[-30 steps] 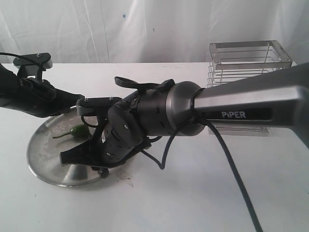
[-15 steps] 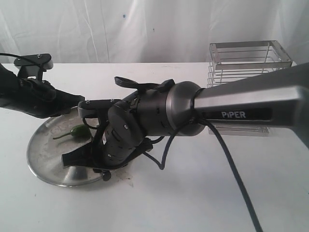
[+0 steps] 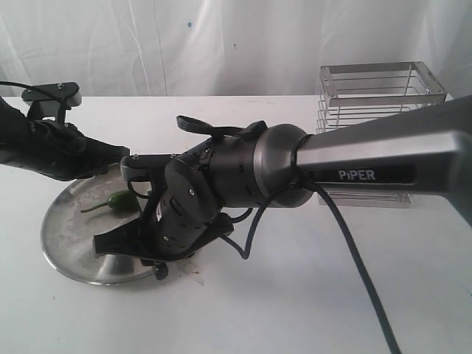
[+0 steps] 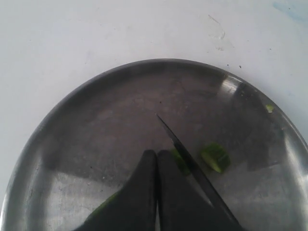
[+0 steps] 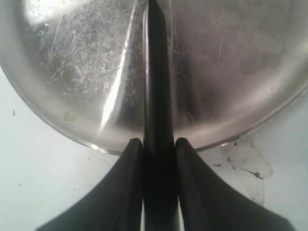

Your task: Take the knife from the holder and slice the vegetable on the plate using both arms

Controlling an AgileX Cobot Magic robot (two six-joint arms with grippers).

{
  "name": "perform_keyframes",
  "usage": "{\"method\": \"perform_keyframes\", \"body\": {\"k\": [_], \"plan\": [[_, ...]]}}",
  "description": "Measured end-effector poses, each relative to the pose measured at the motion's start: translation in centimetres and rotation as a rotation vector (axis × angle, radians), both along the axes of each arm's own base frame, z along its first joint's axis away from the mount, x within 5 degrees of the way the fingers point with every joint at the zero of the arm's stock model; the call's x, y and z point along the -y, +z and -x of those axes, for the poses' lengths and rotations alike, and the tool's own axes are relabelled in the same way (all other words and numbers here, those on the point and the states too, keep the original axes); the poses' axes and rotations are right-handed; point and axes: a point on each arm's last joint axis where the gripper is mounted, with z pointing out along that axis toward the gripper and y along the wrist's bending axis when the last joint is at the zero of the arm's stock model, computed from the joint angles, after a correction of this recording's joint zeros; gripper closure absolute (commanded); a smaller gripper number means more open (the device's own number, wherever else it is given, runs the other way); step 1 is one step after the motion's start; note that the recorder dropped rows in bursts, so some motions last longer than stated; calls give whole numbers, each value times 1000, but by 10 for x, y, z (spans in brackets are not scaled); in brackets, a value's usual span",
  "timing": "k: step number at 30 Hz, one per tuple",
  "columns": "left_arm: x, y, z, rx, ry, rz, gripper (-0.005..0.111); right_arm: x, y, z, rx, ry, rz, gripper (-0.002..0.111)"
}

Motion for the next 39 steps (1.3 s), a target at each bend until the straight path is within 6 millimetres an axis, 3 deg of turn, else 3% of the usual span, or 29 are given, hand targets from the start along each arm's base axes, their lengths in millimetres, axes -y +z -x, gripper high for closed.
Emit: {"method": "perform_keyframes", "body": {"k": [26, 39], "plan": [[0, 0, 0, -3, 11, 10, 107, -2, 1, 0, -14, -25, -38, 108], [0, -7, -2, -45, 137, 117, 107, -3, 1, 1, -30, -39, -51, 108]]}}
